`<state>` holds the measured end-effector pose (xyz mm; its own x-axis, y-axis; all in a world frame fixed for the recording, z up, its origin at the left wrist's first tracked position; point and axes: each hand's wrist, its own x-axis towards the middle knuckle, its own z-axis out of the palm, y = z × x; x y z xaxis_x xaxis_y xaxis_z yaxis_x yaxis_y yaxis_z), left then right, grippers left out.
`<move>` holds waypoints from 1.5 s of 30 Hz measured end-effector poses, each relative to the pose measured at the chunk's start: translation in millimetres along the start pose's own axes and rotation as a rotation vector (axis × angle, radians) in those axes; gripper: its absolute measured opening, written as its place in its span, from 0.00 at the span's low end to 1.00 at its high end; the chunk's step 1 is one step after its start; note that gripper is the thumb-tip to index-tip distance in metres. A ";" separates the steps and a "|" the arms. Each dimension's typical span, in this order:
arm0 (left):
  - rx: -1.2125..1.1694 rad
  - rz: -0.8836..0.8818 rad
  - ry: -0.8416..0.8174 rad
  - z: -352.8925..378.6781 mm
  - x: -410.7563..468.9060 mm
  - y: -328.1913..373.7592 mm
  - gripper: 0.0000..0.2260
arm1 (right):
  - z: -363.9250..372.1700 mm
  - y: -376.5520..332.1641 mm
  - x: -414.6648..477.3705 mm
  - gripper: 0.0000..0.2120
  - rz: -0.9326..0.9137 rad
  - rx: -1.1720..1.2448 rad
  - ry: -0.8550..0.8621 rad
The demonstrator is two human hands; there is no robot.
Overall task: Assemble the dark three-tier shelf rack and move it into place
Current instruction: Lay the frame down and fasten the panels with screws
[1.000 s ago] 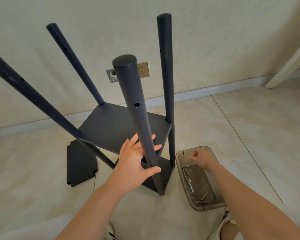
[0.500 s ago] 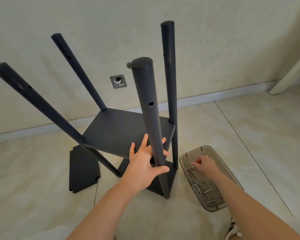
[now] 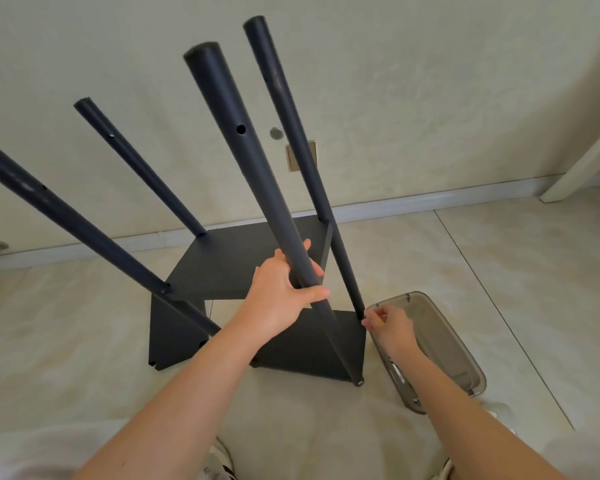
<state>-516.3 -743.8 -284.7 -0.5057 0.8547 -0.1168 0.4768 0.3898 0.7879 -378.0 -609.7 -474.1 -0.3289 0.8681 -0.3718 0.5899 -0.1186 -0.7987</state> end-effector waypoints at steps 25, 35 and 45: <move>-0.483 -0.036 0.232 -92.5 -41.5 -69.7 0.10 | 42.2 -71.2 -69.3 0.03 -0.354 -0.037 -0.206; -0.597 -0.135 0.418 -105.7 -72.2 -108.9 0.13 | 52.3 -120.9 -58.5 0.03 -0.535 -0.339 -0.370; -0.688 -0.193 0.418 -96.0 -88.9 -139.3 0.21 | 43.7 -126.3 -60.1 0.05 -0.634 -0.454 -0.427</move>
<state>-606.8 -907.0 -326.0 -0.8240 0.5434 -0.1605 -0.1238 0.1038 0.9869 -464.9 -667.9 -371.5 -0.8867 0.4404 -0.1406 0.4088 0.6049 -0.6834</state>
